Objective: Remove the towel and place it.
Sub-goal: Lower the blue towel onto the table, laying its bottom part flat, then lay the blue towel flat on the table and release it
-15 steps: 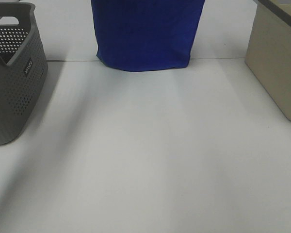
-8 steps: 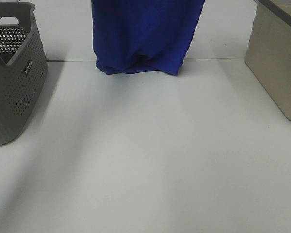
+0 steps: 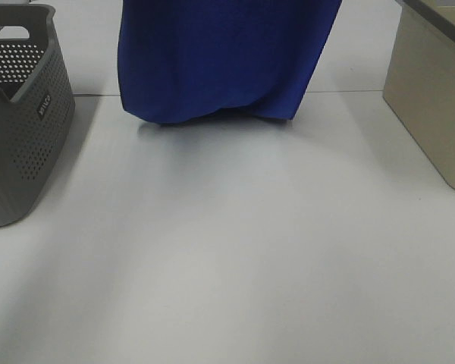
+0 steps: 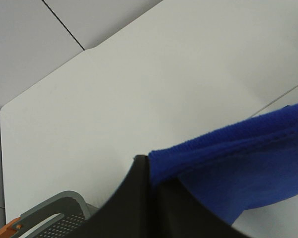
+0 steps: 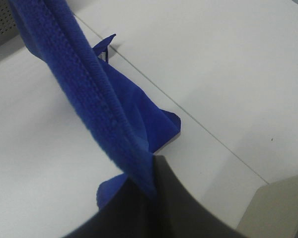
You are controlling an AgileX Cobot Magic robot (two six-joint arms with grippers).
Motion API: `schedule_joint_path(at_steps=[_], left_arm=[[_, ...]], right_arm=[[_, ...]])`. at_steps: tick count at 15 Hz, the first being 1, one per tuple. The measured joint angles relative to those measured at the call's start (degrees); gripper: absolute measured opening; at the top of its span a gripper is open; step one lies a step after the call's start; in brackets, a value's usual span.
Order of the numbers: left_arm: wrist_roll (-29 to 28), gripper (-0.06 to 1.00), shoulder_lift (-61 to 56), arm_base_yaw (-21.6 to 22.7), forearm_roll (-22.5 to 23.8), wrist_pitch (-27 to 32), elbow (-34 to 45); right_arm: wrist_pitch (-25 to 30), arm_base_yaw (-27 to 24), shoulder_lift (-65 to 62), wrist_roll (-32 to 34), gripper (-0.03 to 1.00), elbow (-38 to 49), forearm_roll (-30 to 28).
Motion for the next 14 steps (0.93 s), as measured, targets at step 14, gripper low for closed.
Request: schedule_joint_path(at_steps=[14], left_arm=[[-0.57, 0.0, -31.91, -0.17, -13.64, 0.11, 55.63]], right_arm=[[0.63, 0.17, -22.17, 5.27, 0.02, 36.73, 8.65]])
